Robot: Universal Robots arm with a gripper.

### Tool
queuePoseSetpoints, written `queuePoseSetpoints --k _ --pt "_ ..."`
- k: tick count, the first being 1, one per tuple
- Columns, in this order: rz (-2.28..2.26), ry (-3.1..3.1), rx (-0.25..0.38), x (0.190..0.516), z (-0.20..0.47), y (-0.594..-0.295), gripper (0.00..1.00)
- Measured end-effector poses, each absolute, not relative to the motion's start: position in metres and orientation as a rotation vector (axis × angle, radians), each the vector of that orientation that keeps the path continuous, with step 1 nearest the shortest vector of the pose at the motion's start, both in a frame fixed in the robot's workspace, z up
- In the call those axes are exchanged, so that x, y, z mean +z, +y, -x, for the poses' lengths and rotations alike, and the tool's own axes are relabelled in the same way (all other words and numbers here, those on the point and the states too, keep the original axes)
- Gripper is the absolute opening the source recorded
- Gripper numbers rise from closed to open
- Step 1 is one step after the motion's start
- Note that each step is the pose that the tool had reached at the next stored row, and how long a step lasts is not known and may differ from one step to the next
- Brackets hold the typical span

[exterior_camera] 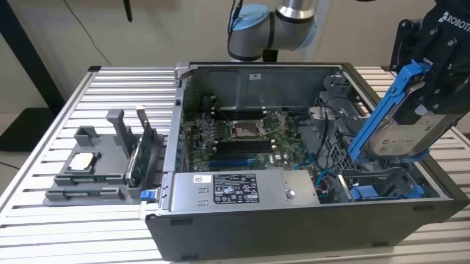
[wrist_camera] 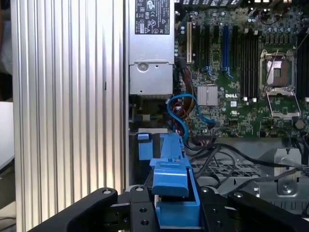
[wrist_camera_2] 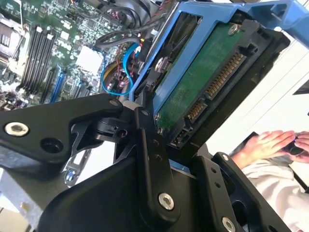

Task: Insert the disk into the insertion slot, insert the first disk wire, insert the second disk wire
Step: 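Insert the disk into the insertion slot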

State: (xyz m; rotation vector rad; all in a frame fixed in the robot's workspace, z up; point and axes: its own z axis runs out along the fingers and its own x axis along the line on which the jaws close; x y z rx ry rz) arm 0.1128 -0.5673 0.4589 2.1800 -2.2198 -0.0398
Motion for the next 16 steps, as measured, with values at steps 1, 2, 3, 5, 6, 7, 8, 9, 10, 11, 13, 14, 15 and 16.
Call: queuePoseSetpoints --k 1,2,3,5,6,7,8,9,10,11,13,14,15,16 --pt "-2.180 -2.220 -0.040 0.4583 -0.1132 -0.5678 0.33" --pt "-2.180 -2.220 -0.040 0.4576 -0.1137 -0.5683 0.33" --pt "-2.180 -2.220 -0.040 0.4569 -0.1142 -0.5689 0.33" --pt "-2.180 -2.220 -0.040 0.4554 -0.1151 -0.5700 0.33" --pt "-2.180 -2.220 -0.040 0.4547 -0.1156 -0.5705 0.33" --pt "-2.180 -2.220 -0.040 0.4541 -0.1160 -0.5709 0.33" --pt "-2.180 -2.220 -0.040 0.4534 -0.1164 -0.5714 0.33" --pt "-2.180 -2.220 -0.040 0.4527 -0.1168 -0.5718 0.33" --pt "-2.180 -2.220 -0.040 0.4519 -0.1172 -0.5722 0.33" --pt "-2.180 -2.220 -0.040 0.4512 -0.1175 -0.5725 0.33" --pt "-2.180 -2.220 -0.040 0.4498 -0.1181 -0.5732 0.33" --pt "-2.180 -2.220 -0.040 0.4492 -0.1183 -0.5735 0.33" --pt "-2.180 -2.220 -0.040 0.4486 -0.1185 -0.5737 0.33" --pt "-2.180 -2.220 -0.040 0.4484 -0.1185 -0.5737 0.33"
